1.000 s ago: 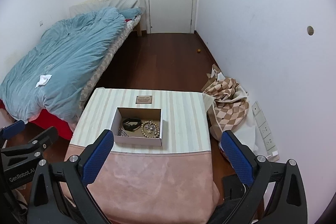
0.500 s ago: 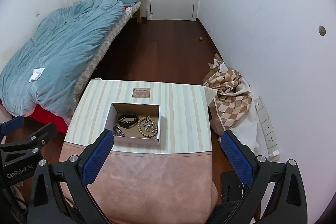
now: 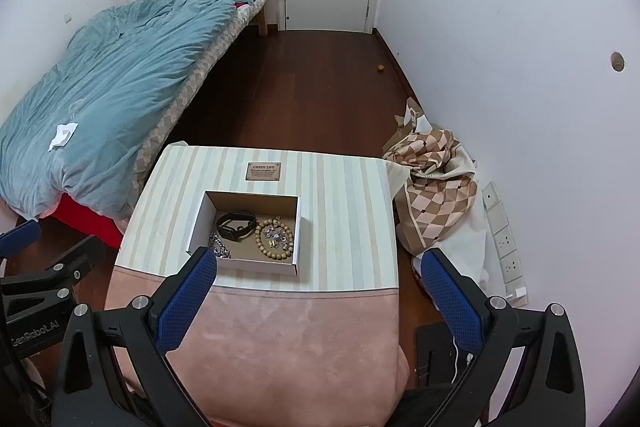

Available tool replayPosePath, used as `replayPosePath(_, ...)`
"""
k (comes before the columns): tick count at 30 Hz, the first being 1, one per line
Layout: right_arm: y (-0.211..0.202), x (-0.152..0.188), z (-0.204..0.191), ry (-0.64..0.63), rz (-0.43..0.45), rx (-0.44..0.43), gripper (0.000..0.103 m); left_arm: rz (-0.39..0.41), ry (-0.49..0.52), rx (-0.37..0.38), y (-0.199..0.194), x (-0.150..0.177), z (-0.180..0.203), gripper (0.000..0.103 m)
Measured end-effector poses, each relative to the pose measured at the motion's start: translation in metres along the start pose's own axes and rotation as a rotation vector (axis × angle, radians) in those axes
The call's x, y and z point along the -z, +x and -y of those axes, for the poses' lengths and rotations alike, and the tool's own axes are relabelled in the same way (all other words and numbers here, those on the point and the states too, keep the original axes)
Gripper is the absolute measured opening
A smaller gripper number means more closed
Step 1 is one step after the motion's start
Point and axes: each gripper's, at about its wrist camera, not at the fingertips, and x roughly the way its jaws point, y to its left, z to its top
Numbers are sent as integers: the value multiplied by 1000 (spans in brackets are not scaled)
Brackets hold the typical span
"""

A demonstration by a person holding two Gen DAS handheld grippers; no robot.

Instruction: Organize jewelry

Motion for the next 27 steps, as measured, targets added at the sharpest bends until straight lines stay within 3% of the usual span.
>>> replayPosePath(27, 0, 8, -10, 2, -9, -5, 103, 6, 2, -12, -3, 4, 0, 102)
